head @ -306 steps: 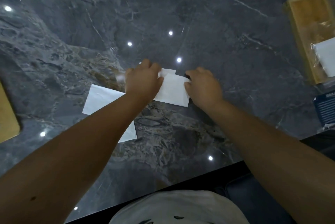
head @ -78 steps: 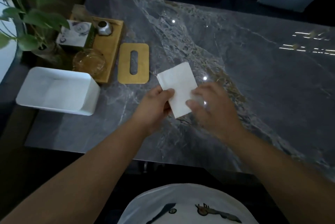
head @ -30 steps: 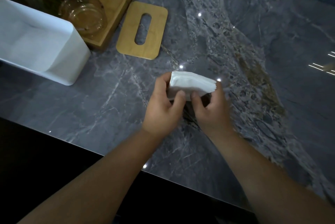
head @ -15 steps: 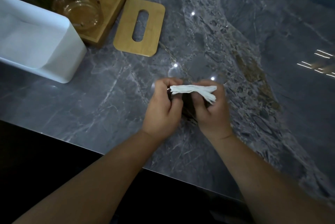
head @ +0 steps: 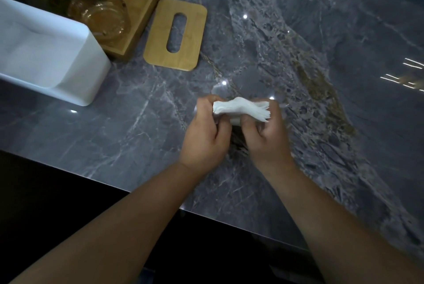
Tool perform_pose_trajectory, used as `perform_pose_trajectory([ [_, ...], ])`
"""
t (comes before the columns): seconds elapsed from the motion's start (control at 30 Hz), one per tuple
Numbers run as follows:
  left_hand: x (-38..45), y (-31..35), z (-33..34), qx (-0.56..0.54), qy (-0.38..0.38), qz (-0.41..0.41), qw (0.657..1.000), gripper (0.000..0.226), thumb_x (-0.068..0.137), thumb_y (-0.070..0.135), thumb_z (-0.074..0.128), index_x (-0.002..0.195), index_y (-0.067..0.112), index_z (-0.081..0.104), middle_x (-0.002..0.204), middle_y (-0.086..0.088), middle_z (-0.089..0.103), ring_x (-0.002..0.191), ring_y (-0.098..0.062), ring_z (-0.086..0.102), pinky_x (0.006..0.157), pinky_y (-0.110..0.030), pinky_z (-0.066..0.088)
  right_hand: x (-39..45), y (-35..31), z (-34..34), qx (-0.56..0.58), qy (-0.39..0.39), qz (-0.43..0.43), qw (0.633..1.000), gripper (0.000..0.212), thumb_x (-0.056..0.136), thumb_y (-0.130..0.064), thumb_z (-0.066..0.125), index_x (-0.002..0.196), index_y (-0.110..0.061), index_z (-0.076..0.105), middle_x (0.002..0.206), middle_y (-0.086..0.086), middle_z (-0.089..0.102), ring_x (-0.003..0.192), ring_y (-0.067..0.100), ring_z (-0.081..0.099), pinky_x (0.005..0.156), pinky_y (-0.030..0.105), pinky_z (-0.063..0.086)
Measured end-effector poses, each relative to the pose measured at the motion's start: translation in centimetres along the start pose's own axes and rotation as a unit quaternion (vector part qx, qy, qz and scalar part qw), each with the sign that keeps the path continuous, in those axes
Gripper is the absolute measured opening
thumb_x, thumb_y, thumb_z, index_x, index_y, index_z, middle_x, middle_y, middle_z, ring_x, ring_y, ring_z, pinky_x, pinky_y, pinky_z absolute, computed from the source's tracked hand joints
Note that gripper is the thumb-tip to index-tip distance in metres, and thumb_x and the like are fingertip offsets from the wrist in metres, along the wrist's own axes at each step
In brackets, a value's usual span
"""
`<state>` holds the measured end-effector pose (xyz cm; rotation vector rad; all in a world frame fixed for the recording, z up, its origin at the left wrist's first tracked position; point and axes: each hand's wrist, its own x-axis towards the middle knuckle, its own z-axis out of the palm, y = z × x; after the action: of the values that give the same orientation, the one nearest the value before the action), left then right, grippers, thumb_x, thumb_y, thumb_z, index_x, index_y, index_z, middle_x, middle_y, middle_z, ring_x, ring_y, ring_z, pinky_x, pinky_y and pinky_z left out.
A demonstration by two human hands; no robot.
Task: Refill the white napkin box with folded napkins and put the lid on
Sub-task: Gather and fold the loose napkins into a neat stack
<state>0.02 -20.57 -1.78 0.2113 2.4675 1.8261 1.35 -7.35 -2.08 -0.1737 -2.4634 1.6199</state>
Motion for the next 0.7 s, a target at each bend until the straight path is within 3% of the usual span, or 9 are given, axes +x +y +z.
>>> perform_pose_trajectory([
  [0.1,0.2,0.0,-0.1,0.01,0.004,-0.034,0.999,0.017,0.094,0.016,0.045,0.109,0.021,0.039,0.095,0.016,0.058,0.083,-0.007,0.062,0.068,-0.037,0.053,0.0,0.0,0.2,-0.034,-0.023,0.015,0.999,0.024,0.089,-0.013,0.053,0.095,-0.034,0.042,0.078,-0.017,0.054,0.065,-0.007,0.053,0.054,0.012,0.039],
  [0.23,0.3,1.9,-1.3,0.015,0.028,-0.064,0.997,0.01,0.097,0.013,0.046,0.104,0.019,0.044,0.08,0.014,0.056,0.07,0.005,0.057,0.059,-0.02,0.045,0.3,-2.4,-0.7,0.001,-0.036,0.04,0.999,0.019,0.09,-0.01,0.054,0.1,-0.025,0.049,0.084,-0.015,0.058,0.069,-0.007,0.055,0.058,0.01,0.042],
  [0.37,-0.4,5.4,-4.0,-0.007,0.044,-0.085,0.995,0.011,0.097,0.017,0.049,0.106,0.023,0.047,0.087,0.011,0.06,0.074,0.008,0.059,0.057,-0.011,0.045,0.9,-7.1,-2.4,0.035,-0.088,0.078,0.992,0.028,0.09,-0.012,0.057,0.096,-0.039,0.054,0.092,-0.018,0.064,0.081,-0.009,0.061,0.068,0.013,0.05],
  [0.47,-1.5,8.2,-6.0,-0.042,0.05,-0.114,0.991,0.009,0.096,0.022,0.051,0.104,0.026,0.051,0.087,0.012,0.064,0.074,0.006,0.063,0.06,-0.014,0.048,1.5,-10.1,-3.9,0.057,-0.142,0.118,0.981,0.02,0.089,-0.016,0.06,0.097,-0.034,0.061,0.098,-0.009,0.07,0.089,0.007,0.068,0.079,0.037,0.058],
  [0.53,-2.4,9.8,-7.2,-0.067,0.055,-0.128,0.988,0.009,0.096,0.023,0.052,0.104,0.026,0.055,0.087,0.011,0.066,0.078,0.001,0.066,0.07,-0.025,0.055,1.7,-11.9,-4.6,0.068,-0.163,0.139,0.974,0.013,0.087,-0.021,0.062,0.097,-0.027,0.065,0.098,-0.003,0.072,0.091,0.017,0.069,0.085,0.051,0.056],
  [0.6,-3.2,11.3,-8.3,-0.09,0.064,-0.145,0.983,0.009,0.096,0.023,0.053,0.103,0.027,0.057,0.087,0.008,0.069,0.083,-0.01,0.069,0.077,-0.041,0.059,2.0,-13.7,-5.0,0.079,-0.194,0.155,0.966,0.017,0.085,-0.022,0.062,0.102,-0.023,0.066,0.101,0.001,0.073,0.093,0.022,0.07,0.086,0.056,0.054],
  [0.7,-4.0,13.4,-9.3,-0.108,0.085,-0.165,0.977,0.01,0.096,0.024,0.053,0.104,0.023,0.059,0.084,0.005,0.072,0.083,-0.018,0.072,0.078,-0.052,0.059,2.2,-15.9,-5.2,0.081,-0.243,0.161,0.953,0.018,0.089,-0.018,0.06,0.106,-0.023,0.066,0.103,0.001,0.073,0.095,0.022,0.07,0.086,0.052,0.055],
])
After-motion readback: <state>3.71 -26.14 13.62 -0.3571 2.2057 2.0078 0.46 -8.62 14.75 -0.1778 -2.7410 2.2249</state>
